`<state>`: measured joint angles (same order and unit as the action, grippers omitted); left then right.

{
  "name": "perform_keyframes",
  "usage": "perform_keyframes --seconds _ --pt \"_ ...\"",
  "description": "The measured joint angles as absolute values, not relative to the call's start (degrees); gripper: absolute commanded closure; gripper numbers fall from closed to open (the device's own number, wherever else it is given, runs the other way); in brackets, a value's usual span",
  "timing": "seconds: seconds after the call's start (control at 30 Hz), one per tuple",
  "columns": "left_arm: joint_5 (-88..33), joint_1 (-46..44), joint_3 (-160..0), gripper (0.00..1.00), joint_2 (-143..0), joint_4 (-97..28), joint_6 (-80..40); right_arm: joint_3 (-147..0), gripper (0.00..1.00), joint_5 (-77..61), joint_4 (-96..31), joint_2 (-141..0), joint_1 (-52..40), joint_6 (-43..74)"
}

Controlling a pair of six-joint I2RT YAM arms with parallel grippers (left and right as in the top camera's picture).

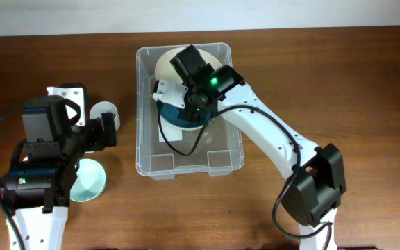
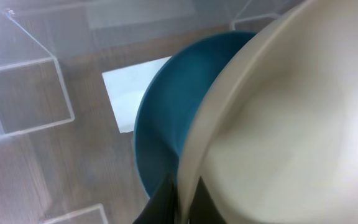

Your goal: Pack container

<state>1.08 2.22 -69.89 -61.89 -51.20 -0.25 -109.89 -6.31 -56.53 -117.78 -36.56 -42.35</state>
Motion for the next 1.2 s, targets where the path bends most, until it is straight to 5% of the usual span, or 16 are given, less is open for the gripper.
perform_keyframes --seconds 0.1,0.4,0.47,0.5,0.67,0.87,1.2 --pt "1.08 2.22 -69.89 0.00 -61.89 -51.20 -0.25 -109.89 0.46 -6.35 -56.36 -118.89 -36.53 -42.46" --pt "1.08 2.22 -69.89 0.00 -61.89 -51.24 -0.25 -113.91 0.32 -3.05 -57.60 -119.11 -36.29 -35.66" --pt "1.08 2.22 -69.89 0.00 -61.89 -51.24 -0.25 -116.95 0.18 -0.62 -59.75 -118.34 -35.94 -30.63" --pt "1.08 2.22 -69.89 0.00 -61.89 -51.27 -0.25 -118.56 0.00 0.67 -61.01 -117.56 -35.48 -27.90" --pt "1.08 2.22 -69.89 0.00 -61.89 -51.27 -0.25 -124.22 0.01 3.79 -65.73 -110.21 -28.14 -11.51" --pt "1.08 2.22 -69.89 0.00 -61.89 -51.62 -0.25 -126.06 0.01 4.43 -74.67 -104.57 -8.71 10.98" --pt "1.08 2.22 -69.89 0.00 -61.89 -53.32 -0.25 -125.47 0.01 1.37 -91.39 -105.38 6.46 19.27"
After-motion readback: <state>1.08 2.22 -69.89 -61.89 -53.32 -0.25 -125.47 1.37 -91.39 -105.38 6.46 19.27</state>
